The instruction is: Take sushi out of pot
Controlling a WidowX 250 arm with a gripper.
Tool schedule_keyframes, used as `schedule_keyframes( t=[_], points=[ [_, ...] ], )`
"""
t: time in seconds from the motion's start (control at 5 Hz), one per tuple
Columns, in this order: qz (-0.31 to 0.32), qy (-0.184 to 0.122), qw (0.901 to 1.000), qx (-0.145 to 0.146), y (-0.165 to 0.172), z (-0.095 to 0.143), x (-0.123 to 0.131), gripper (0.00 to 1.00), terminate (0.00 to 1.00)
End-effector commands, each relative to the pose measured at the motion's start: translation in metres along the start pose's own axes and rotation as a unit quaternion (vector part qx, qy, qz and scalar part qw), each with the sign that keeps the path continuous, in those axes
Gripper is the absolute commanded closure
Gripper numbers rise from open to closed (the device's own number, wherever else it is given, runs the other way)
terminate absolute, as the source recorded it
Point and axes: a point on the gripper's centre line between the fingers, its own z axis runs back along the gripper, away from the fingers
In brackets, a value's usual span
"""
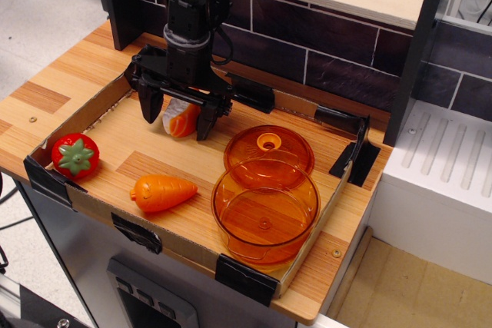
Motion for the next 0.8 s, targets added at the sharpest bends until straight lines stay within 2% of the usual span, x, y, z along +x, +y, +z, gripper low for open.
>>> schedule_keyframes(
  t=[0.0, 0.2, 0.4, 0.6],
  points=[
    [0.014, -0.083, 0.9959, -0.032, 0.017, 0.077, -0.003, 0.0, 0.0],
    [0.015, -0.101, 0.9918, -0.077, 0.02, 0.12, -0.007, 0.0, 0.0],
    [0.015, -0.101, 0.9918, -0.077, 0.02, 0.12, -0.007, 0.0, 0.0],
    [0.015, -0.101, 0.9918, -0.077, 0.02, 0.12, -0.007, 0.0, 1.0]
  ],
)
